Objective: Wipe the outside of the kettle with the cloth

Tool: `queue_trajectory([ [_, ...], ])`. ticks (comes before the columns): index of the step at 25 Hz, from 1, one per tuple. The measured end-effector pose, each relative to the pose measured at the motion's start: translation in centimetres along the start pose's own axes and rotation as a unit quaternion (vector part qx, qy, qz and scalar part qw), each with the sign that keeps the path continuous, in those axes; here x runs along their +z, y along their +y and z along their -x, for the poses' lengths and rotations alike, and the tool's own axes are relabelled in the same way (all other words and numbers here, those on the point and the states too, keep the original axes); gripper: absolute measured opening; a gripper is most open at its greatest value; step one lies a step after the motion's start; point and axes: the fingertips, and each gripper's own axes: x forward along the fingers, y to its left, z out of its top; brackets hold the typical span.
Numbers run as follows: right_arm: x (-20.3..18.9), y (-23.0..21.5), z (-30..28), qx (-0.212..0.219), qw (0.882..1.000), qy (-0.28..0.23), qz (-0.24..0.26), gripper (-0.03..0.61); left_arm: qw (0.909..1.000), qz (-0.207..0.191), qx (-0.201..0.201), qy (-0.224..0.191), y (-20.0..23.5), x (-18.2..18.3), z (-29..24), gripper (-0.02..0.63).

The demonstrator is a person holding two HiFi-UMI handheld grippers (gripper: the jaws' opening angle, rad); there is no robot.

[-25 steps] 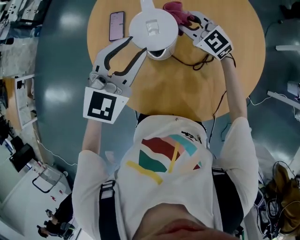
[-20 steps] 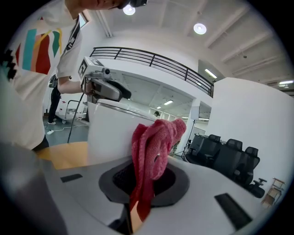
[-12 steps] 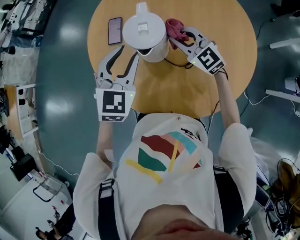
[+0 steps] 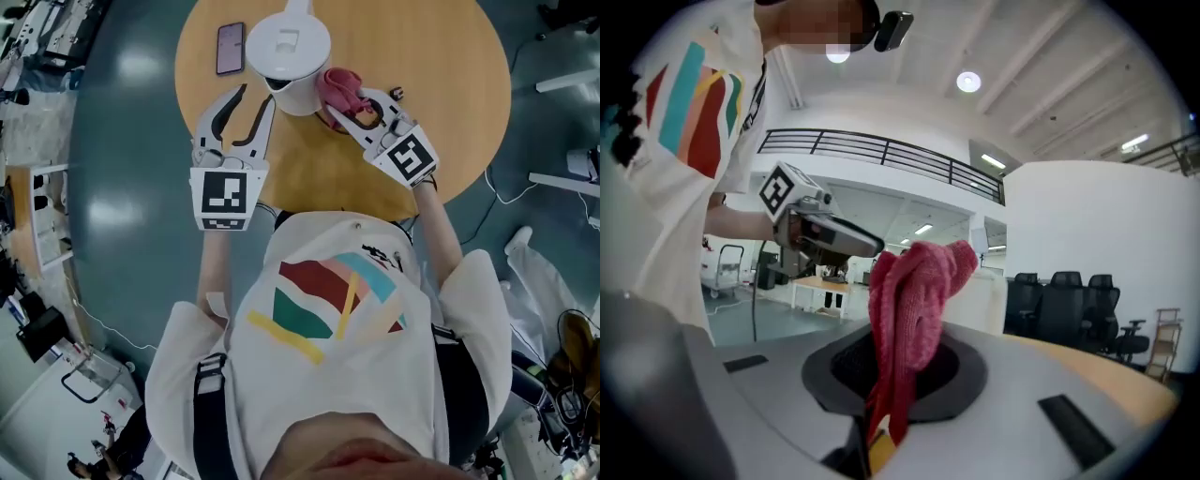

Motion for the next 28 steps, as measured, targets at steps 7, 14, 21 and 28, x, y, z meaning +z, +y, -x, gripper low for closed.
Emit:
queue_trajectory([
  [7, -6.2, 7.0, -4.8, 0.083, 0.995, 0.055, 0.022, 0.038, 0.9983, 0.055, 0.009, 0.016, 1.5, -1.7, -0.6, 0.184],
  [14, -8.6, 6.2, -8.8, 0.071, 0.995, 0.069, 0.03, 0.038, 0.997, 0.066, 0.023, 0.033, 2.9, -3.7, -0.3, 0.184],
  [21, -9.7, 4.0, -7.6, 0.035, 0.996, 0.078, 0.024, 0.038, 0.9966, 0.074, 0.035, -0.01, 3.3, -1.7, -1.2, 0.184],
  [28, -10.4, 1.1, -3.1, 0.018, 0.997, 0.069, -0.026, 0.04, 0.9969, 0.07, 0.037, -0.002, 2.0, -1.6, -2.3, 0.184],
])
